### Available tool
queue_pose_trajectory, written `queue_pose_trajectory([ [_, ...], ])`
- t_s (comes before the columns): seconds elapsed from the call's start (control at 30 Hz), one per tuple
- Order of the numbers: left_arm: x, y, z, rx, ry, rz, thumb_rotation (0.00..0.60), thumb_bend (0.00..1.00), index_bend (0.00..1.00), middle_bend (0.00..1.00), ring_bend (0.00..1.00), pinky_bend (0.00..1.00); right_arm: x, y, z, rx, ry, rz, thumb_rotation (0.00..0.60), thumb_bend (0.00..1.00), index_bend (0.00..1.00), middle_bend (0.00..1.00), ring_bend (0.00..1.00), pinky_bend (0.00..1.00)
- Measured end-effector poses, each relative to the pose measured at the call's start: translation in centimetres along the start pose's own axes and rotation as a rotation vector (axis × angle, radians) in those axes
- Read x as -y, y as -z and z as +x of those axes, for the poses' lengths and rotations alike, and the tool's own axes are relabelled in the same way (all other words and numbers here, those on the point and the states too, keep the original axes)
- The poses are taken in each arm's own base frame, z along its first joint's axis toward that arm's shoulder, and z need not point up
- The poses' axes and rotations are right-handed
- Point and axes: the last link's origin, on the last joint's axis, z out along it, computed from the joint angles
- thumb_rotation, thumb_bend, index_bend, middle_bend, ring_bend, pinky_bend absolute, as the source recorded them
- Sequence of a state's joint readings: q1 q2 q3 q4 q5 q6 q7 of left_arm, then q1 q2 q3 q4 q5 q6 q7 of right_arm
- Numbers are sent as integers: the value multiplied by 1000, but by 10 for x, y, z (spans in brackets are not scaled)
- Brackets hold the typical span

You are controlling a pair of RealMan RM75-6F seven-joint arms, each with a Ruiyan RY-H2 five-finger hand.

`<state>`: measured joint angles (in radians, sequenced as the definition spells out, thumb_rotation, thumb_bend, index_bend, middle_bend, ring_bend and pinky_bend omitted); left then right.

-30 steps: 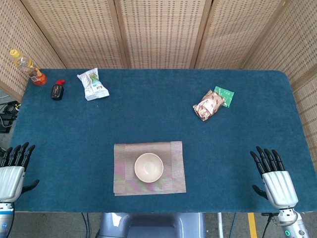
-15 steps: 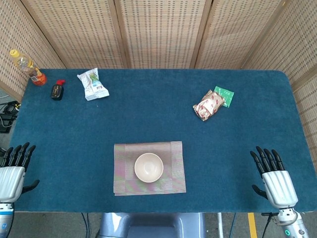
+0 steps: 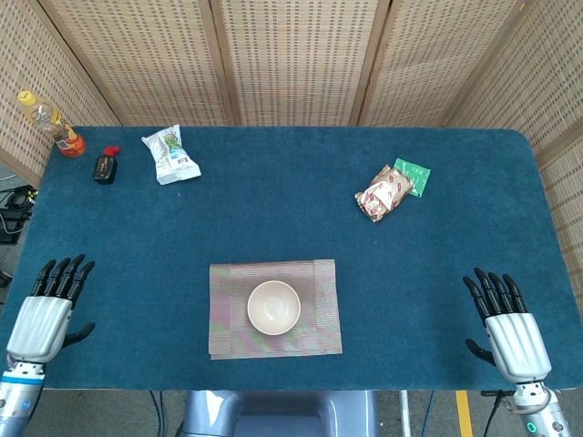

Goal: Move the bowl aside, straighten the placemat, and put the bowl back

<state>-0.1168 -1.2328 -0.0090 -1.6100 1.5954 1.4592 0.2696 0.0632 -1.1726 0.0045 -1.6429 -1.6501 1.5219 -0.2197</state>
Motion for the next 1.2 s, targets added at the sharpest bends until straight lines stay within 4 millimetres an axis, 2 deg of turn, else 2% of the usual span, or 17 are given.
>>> queue_pose_trajectory([
  [0.13, -20, -17, -1, -16, -32, -100, 600, 0, 9, 0, 0, 0, -1, 0, 1, -3, -4, -2, 600, 13, 0, 0, 0, 0],
  [0.33, -55, -36, -6, -12, -52, -209, 600, 27, 139, 0, 0, 0, -3, 0, 2, 1, -10, -10, 600, 13, 0, 0, 0, 0],
  [0.67, -132, -64, -25, 15, -82, -407, 600, 51, 331, 0, 0, 0, -7, -1, 7, -8, -33, -20, 600, 13, 0, 0, 0, 0],
  [0.97, -190, -80, -44, 42, -84, -503, 600, 61, 373, 0, 0, 0, -11, -1, 11, -11, -56, -25, 600, 14, 0, 0, 0, 0],
  [1.2, -222, -87, -58, 72, -99, -538, 600, 126, 412, 0, 0, 0, -14, -1, 14, -13, -71, -28, 600, 13, 0, 0, 0, 0],
])
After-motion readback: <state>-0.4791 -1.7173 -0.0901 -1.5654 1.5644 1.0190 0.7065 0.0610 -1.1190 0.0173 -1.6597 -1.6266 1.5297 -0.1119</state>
